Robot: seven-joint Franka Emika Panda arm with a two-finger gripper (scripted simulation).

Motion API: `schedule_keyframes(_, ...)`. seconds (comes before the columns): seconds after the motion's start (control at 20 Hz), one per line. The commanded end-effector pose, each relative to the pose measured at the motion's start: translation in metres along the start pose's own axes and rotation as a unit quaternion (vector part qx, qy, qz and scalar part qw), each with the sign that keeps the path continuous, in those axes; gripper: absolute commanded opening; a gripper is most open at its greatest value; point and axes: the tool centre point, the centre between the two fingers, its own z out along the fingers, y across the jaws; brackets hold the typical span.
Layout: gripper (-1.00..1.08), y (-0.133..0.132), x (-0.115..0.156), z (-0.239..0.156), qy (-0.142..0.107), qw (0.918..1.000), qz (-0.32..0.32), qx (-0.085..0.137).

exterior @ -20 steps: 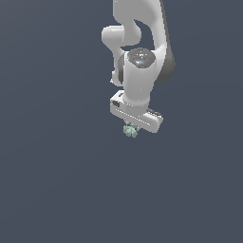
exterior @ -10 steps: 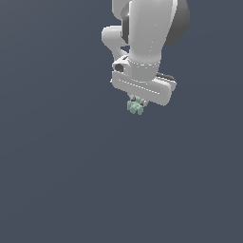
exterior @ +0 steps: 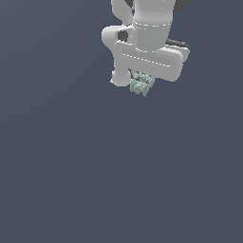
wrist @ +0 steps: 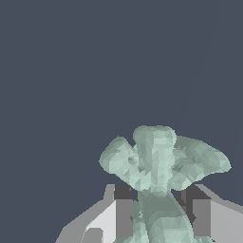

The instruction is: Pick up the object and move it to a goal position.

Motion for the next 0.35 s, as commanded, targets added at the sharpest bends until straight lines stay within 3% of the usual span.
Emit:
schedule_keyframes(0.0, -1.00, 0.0001, -0.0029, -0.0102, -0.001, 1.0000, 0.000, 0.000)
schedule_keyframes(0.3, -1.00, -0.0009, -0.0040, -0.0186, -0.001, 1.0000, 0.000, 0.000)
